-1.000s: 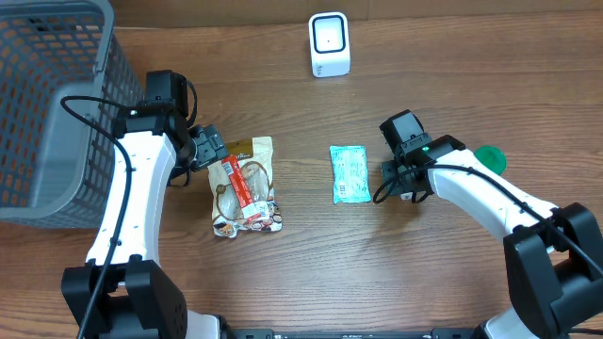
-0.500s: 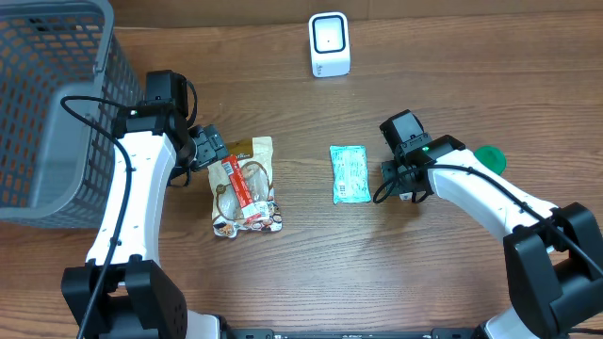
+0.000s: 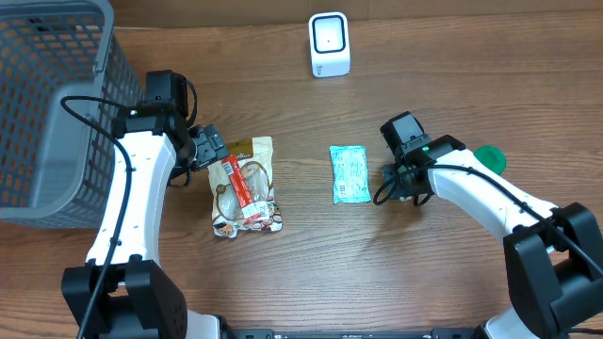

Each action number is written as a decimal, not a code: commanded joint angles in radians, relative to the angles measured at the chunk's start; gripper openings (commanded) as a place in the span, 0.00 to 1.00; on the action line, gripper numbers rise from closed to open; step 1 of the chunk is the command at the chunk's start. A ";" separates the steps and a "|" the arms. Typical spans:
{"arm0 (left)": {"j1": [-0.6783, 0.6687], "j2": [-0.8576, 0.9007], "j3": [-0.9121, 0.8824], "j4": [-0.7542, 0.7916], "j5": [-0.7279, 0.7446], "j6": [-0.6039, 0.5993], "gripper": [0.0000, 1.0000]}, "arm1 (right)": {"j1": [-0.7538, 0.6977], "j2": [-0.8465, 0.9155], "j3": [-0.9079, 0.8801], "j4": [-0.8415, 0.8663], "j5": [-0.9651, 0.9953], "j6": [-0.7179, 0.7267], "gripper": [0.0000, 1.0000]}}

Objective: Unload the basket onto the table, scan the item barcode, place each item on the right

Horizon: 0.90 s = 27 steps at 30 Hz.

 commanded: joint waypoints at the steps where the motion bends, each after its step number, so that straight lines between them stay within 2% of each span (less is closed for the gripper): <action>1: 0.000 -0.001 0.016 0.001 -0.009 -0.010 1.00 | -0.001 0.005 0.016 -0.002 0.003 0.005 0.40; 2: 0.000 -0.001 0.016 0.001 -0.010 -0.010 1.00 | -0.001 0.005 0.016 -0.006 0.003 0.005 0.29; 4: 0.000 -0.001 0.016 0.000 -0.010 -0.010 1.00 | -0.001 0.005 0.016 -0.015 0.003 0.005 0.21; 5: 0.000 -0.001 0.016 0.001 -0.010 -0.010 1.00 | -0.001 0.005 0.016 -0.019 0.003 0.005 0.21; 9: 0.000 -0.001 0.016 0.001 -0.010 -0.010 1.00 | -0.001 0.005 0.016 -0.016 0.003 0.005 0.45; 11: 0.000 -0.001 0.016 0.001 -0.009 -0.010 1.00 | -0.001 0.005 0.016 0.006 0.003 0.005 0.49; 19: 0.000 -0.001 0.016 0.001 -0.009 -0.010 1.00 | -0.001 0.005 0.016 0.140 0.004 0.001 0.49; 22: 0.000 -0.001 0.016 0.001 -0.010 -0.010 1.00 | -0.001 0.005 0.016 0.142 0.004 0.001 0.38; 27: 0.000 -0.001 0.016 0.000 -0.009 -0.010 1.00 | -0.001 0.005 0.016 0.140 0.029 0.001 0.31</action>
